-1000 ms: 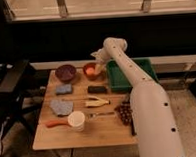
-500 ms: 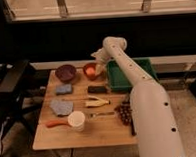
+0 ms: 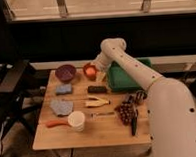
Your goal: Place banana in purple bowl
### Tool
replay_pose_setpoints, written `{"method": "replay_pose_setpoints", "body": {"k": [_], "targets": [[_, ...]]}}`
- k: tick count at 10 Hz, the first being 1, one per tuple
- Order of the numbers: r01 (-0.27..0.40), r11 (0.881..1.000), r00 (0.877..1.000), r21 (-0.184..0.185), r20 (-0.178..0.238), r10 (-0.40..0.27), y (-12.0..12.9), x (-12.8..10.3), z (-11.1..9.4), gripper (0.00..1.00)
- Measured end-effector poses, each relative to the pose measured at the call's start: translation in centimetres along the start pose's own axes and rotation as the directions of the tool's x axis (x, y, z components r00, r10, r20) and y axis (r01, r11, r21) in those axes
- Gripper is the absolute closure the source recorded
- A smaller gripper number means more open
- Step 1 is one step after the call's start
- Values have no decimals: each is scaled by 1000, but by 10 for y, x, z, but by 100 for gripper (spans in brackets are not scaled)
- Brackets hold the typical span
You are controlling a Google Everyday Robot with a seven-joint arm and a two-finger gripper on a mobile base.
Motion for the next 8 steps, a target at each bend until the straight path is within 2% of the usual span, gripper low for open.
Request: {"method": "replay_pose_setpoints", "body": {"k": [2, 8], "targets": [[-74, 995, 997, -60, 24, 76, 37, -4, -10, 20], [-82, 994, 996, -71, 27, 84, 41, -6, -10, 20]]}}
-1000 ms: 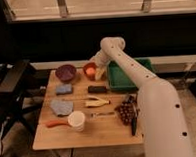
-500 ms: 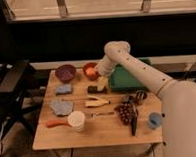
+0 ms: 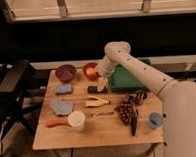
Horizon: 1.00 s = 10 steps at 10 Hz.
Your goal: Place banana in purple bowl
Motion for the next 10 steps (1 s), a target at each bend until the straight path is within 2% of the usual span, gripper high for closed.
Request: {"method": "replay_pose_setpoints", "body": {"k": [3, 6, 8, 10], "targets": [[-22, 998, 1000, -59, -9, 21, 19, -1, 13, 20], [-71, 990, 997, -119, -24, 69, 68, 6, 34, 20], [-101, 987, 995, -123, -25, 99, 84, 10, 47, 20], [-141, 983, 990, -117, -18, 140, 94, 25, 61, 20]]}}
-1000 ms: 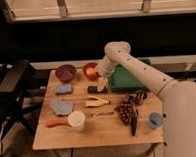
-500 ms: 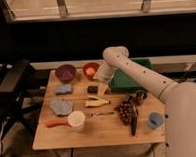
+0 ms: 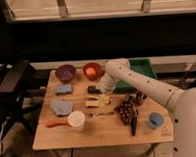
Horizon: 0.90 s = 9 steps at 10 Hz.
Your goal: Place banana in purple bowl
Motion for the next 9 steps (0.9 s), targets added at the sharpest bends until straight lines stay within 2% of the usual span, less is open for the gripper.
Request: {"method": "replay_pose_setpoints", "body": {"k": [3, 6, 9], "targets": [[-62, 998, 998, -11, 23, 62, 2, 27, 17, 20], [-88, 996, 995, -36, 33, 89, 4, 36, 31, 22], [-96, 994, 994, -49, 39, 98, 5, 37, 36, 50]]}}
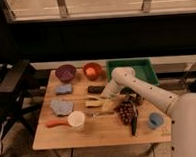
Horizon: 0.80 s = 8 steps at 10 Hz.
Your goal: Place banana in purple bowl
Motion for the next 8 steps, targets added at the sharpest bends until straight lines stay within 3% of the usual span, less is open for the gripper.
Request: {"method": "replay_pose_setpoints", "body": {"k": [4, 5, 8], "targets": [[-14, 1000, 1000, -2, -8, 14, 4, -2, -1, 89], [-20, 1000, 1000, 14, -9, 20, 4, -6, -13, 98], [-12, 997, 1000, 79, -18, 13, 0, -21, -55, 100]]}}
